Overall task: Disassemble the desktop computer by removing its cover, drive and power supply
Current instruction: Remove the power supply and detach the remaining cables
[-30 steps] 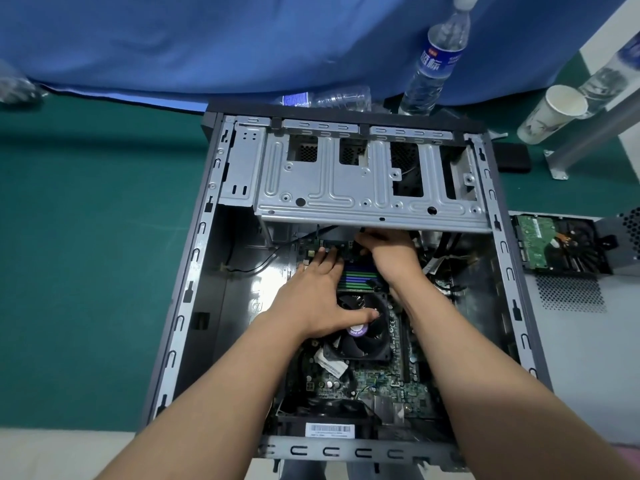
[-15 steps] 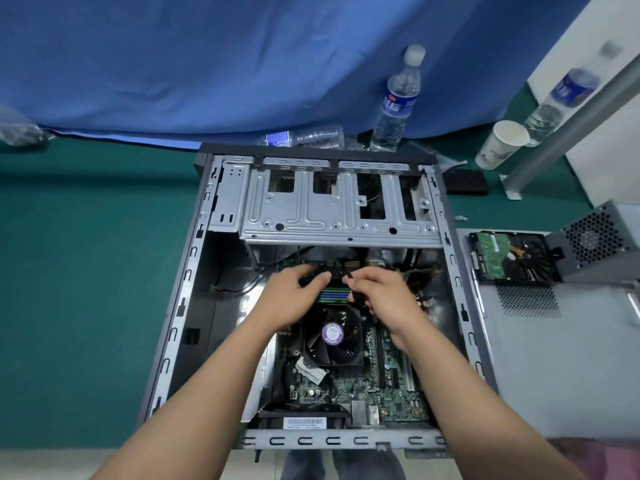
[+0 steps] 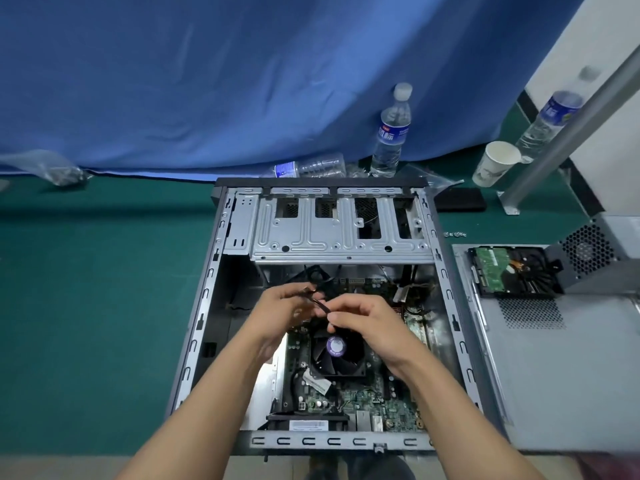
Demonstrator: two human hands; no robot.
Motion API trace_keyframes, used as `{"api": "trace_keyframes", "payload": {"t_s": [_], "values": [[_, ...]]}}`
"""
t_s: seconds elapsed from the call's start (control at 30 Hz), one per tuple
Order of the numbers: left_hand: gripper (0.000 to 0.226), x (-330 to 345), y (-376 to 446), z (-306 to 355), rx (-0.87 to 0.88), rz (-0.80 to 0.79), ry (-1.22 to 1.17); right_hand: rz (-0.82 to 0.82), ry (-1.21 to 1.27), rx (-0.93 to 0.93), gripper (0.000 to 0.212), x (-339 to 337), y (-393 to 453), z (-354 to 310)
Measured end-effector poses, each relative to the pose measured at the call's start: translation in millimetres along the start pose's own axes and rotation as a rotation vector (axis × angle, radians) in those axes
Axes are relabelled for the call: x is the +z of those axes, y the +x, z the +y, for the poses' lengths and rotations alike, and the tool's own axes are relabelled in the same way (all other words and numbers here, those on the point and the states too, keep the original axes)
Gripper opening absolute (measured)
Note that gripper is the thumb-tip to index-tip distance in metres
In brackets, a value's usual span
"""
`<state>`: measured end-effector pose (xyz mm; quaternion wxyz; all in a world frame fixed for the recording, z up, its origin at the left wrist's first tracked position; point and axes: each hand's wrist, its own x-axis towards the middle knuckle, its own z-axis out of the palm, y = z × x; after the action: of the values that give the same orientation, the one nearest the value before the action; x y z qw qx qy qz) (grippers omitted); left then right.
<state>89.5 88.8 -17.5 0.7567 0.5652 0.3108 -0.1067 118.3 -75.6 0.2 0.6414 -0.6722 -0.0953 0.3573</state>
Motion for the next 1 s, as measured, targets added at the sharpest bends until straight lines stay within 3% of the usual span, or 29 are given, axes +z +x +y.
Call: {"api": "trace_keyframes", "payload": {"t_s": [0.13, 0.3, 0.4, 0.53, 0.63, 0.77, 0.87, 1.0], "values": [[0.026, -6, -6, 3, -0.171, -0.039, -0.460, -0.130, -0.178, 0.035, 0.017, -7, -8, -7], [0.034, 7, 0, 4, -0.198, 0.144, -0.202, -0.261, -0.242, 0.055, 0.015, -6, -13, -11], [0.028, 13, 2, 7, -0.206, 0.130, -0.170, -0.290, -0.253, 0.056, 0.017, -6, -14, -12], [0.008, 13, 1, 7, -0.180, 0.075, -0.123, -0.186, -0.217, 0.057, 0.016, -18, -13, -8], [0.012, 7, -2, 5, -0.155, 0.051, -0.089, -0.018, -0.119, 0.048, 0.007, -22, -10, -6], [0.011, 3, -11, -1, -0.084, 0.005, 0.018, 0.212, -0.007, 0.052, 0.037, -20, 1, -3], [0.014, 1, -19, -4, -0.045, -0.051, 0.021, 0.191, 0.050, 0.071, 0.048, -16, 8, -4], [0.011, -6, -23, 0, -0.019, -0.094, -0.037, 0.085, 0.149, 0.073, 0.039, -10, 13, -9]]}}
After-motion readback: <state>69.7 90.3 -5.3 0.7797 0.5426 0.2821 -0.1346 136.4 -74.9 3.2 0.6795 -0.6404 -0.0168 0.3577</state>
